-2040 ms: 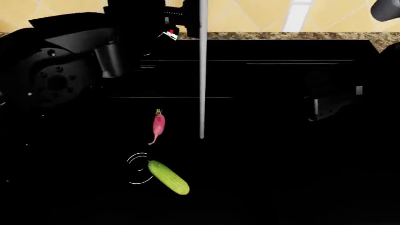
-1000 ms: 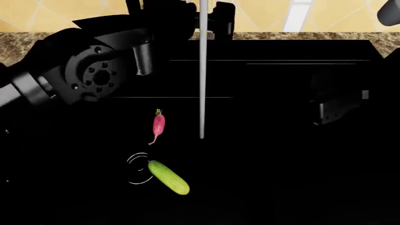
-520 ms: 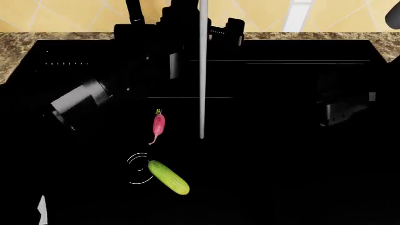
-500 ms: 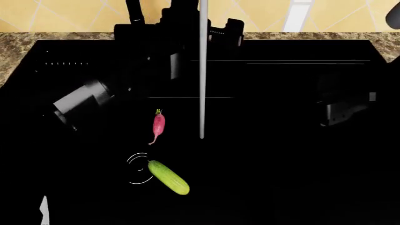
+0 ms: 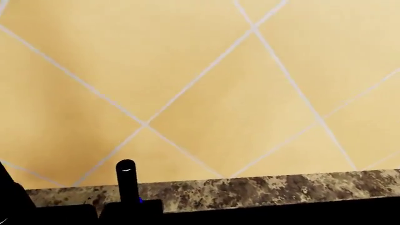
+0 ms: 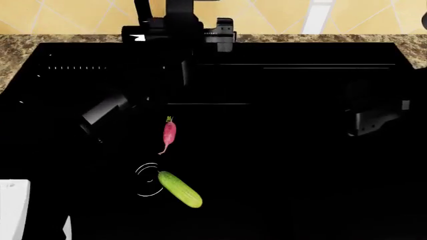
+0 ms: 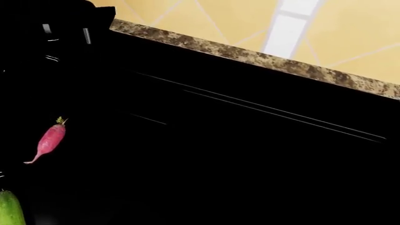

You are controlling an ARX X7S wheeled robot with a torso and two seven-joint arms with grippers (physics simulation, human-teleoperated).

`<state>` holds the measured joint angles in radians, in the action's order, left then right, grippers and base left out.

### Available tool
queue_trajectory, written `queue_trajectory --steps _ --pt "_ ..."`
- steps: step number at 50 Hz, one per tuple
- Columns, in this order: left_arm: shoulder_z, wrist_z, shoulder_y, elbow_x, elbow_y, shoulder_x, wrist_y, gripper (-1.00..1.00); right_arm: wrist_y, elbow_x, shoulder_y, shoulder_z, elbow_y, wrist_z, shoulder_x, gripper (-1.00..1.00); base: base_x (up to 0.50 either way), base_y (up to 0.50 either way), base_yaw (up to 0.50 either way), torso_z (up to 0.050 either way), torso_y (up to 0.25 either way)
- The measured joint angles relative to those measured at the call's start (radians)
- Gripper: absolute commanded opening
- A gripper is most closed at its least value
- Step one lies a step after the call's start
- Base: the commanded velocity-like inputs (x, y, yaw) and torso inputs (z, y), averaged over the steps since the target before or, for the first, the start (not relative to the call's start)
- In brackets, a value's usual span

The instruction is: Pick up the fruits and vegetables and place them in the sink. Turn on the sink faucet to wash them. Then turn the sink off and put them in the tray.

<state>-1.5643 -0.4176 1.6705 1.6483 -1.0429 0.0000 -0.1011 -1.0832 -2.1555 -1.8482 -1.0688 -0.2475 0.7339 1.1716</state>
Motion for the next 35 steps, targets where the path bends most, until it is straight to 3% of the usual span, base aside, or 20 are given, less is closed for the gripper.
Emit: queue_trajectory --steps 20,35 --pt "0.0 -0.042 0.007 0.029 -0.07 -0.005 -0.002 1.0 0.0 0.001 0.007 0.003 0.0 0.002 0.0 1.0 0.0 0.0 0.0 0.0 0.0" --pt "0.029 -0.224 0.046 0.099 0.506 -0.327 -0.092 1.0 0.013 0.003 0.017 -0.001 -0.002 0.017 -0.025 1.0 0.0 0.0 0.0 0.0 0.0"
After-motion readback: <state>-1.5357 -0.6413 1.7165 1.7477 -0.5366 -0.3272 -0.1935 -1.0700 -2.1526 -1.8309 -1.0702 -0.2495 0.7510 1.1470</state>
